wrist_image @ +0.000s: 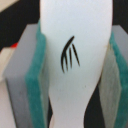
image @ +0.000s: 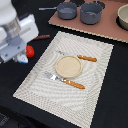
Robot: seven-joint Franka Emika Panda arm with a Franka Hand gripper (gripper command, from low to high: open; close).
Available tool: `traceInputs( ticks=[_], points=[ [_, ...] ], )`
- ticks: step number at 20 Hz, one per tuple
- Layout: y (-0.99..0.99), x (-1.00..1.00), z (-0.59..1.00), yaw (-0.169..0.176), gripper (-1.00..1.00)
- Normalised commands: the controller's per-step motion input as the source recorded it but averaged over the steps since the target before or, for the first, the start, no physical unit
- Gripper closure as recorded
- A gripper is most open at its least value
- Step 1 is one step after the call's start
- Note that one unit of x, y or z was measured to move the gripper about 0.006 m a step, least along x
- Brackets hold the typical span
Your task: Place the fish, sausage, and tomato into the frying pan.
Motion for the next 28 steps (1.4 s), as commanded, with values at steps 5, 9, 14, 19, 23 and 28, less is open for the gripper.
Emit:
traceInputs(
  ticks=[5,9,14,19,23,28],
  points=[
    [0.91,0.56,1.00,0.009,1.00],
    [0.96,0.49,0.98,0.010,1.00],
    [0.97,0.37,0.65,0.003,1.00],
    [1.00,0.29,0.16,0.000,1.00],
    [1.00,0.31,0.00,0.000,1.00],
    [1.00,0.28,-0.03,0.000,1.00]
  ],
)
